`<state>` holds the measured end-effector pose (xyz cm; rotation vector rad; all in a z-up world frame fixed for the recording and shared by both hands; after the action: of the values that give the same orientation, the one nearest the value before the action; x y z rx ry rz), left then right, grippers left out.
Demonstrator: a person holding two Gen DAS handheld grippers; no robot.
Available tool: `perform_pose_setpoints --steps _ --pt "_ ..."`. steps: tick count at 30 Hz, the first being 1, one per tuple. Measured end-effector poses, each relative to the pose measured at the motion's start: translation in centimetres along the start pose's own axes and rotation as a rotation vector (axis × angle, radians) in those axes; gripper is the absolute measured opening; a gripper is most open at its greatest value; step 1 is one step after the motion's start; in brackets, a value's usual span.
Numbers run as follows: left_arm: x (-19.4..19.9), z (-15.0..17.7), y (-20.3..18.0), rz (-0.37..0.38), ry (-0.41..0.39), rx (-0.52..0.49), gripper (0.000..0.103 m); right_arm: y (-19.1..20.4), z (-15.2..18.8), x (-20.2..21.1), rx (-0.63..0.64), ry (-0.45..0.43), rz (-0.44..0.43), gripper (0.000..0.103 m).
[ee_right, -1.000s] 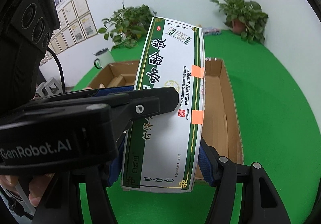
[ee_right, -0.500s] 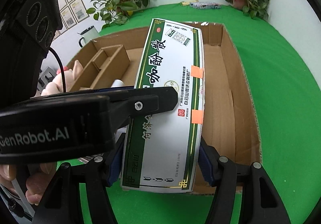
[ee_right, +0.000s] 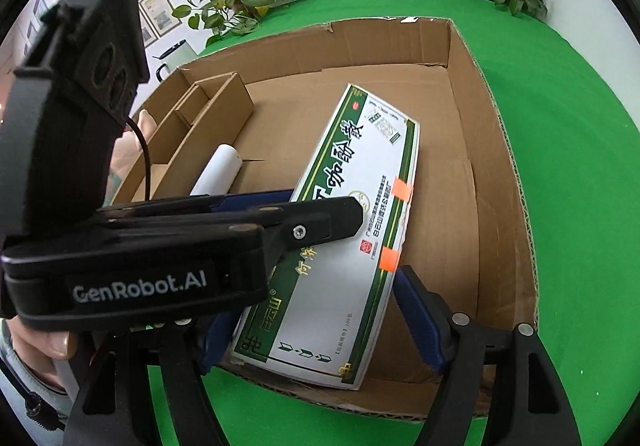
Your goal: Organize objects
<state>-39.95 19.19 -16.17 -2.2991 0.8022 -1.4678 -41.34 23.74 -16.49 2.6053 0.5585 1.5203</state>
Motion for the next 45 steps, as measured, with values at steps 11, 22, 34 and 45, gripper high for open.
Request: perform_pose_setpoints --steps 11,22,34,45 --pt "3.3 0.5 1.2 -0.079 -0.036 -0.018 0.047 -0.3 0.4 -1.1 0.061 0.032 0.142 0.067" --pt "12.3 2.8 3.5 -0.223 -0.225 -0.086 0.047 0.2 1.2 -1.1 0.028 0.092 0.144 0.072" --pt "20.3 5.9 6.3 -0.471 -0.511 -0.115 0.064 2.5 1.8 4.1 -0.016 -0.177 0.151 0.093" --pt "17.6 9.9 8.1 -0.686 -0.578 -0.174 0.078 7.6 3.9 4.2 0.098 -0.425 0.305 0.103"
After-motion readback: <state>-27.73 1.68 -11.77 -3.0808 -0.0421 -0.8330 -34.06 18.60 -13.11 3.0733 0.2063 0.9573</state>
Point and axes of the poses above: each gripper's, at about its wrist camera, not at the fingertips, and x roughly against the way its jaws point, y to its left, z to its underside, the point moved 9 cm from there along -x, roughly the way its jaws point, and after that the axes turned 1 degree about x, right-handed, at the moved point
